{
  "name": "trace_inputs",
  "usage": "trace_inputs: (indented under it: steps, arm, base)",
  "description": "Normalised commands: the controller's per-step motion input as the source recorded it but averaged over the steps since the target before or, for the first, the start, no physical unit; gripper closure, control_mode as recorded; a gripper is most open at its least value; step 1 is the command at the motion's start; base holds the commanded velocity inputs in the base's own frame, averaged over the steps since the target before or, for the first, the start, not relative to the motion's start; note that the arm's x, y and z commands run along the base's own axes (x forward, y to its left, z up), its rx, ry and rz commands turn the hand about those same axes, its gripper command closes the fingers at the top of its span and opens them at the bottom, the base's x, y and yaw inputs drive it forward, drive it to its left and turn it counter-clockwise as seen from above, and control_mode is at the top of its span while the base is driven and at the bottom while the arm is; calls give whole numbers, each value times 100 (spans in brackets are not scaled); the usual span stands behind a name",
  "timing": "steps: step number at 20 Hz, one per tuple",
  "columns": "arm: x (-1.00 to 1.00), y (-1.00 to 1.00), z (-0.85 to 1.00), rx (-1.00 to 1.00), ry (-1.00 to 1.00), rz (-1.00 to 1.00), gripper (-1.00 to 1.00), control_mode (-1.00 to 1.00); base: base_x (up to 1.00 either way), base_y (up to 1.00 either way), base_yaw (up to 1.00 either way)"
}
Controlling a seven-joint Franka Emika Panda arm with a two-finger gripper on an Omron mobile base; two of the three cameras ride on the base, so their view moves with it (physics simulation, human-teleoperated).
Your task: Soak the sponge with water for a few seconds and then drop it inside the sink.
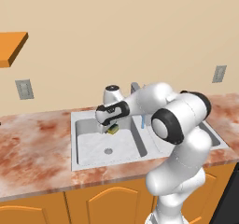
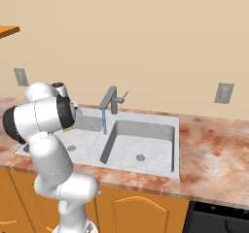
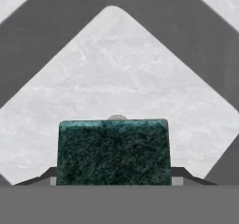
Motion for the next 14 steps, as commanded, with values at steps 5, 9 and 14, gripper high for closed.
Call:
trace_inputs:
  steps: [5, 9, 14]
  arm:
    - [5, 0, -32, 0, 0, 0, 100, -100]
    - [0, 0, -52, 0, 0, 0, 100, -100]
    - [0, 0, -59, 0, 0, 0, 100, -100]
  base:
    - [0, 0, 0]
    - [0, 0, 0]
    - [0, 0, 0]
